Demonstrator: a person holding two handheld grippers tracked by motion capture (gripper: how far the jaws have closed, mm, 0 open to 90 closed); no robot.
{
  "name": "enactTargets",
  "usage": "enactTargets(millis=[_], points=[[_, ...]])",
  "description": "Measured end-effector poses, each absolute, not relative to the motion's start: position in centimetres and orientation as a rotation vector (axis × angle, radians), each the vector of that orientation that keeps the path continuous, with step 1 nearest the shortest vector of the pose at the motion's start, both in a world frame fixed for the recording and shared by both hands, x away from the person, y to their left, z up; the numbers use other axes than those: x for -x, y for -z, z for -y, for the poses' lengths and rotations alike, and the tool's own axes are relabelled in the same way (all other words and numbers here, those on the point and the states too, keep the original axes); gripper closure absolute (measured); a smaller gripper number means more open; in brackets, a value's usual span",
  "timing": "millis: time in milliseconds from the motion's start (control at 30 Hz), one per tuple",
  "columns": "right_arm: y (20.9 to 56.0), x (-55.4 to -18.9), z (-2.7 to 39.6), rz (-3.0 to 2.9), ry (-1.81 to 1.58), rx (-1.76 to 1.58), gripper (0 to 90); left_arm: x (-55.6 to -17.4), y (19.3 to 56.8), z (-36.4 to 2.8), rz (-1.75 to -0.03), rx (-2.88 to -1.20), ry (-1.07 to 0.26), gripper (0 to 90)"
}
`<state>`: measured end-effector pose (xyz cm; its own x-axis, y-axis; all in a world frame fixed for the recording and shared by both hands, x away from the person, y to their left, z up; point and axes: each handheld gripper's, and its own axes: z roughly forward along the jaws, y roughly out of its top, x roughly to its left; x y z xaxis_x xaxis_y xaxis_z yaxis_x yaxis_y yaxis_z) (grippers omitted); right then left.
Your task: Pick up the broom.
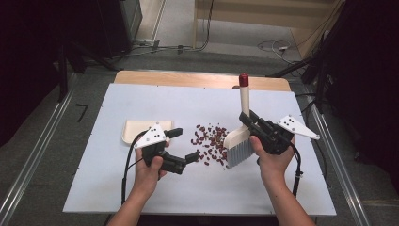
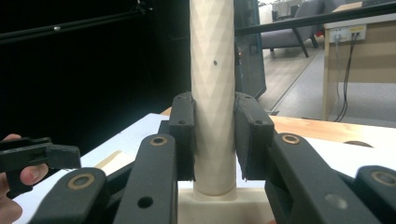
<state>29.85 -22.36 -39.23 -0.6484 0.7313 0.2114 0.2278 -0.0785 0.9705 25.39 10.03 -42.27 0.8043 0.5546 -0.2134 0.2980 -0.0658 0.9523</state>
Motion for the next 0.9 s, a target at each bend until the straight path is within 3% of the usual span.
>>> enactTargets(millis=[100,267,500,833,900], points=[[39.3,-29.5,21.5,-1.832,-1.776,-1.015,69.9,-25.1,42.0,-9.2,-0.668,-1.667,-0.202,0.8],[39.6,-28.9,20.4,-1.839,-1.756,-0.993,69.9,-24.7,41.8,-7.6,-0.687,-1.719,-0.193,12.9],[40.0,-28.5,19.6,-1.841,-1.734,-0.971,69.9,-24.3,41.6,-6.2,-0.665,-1.724,-0.130,20.0],[39.9,-27.3,18.0,-1.858,-1.725,-0.904,69.9,-24.6,41.8,-5.6,-0.718,-1.689,-0.051,38.3],[39.9,-26.9,17.3,-1.871,-1.724,-0.875,69.8,-24.6,41.8,-5.6,-0.733,-1.687,-0.066,47.3]])
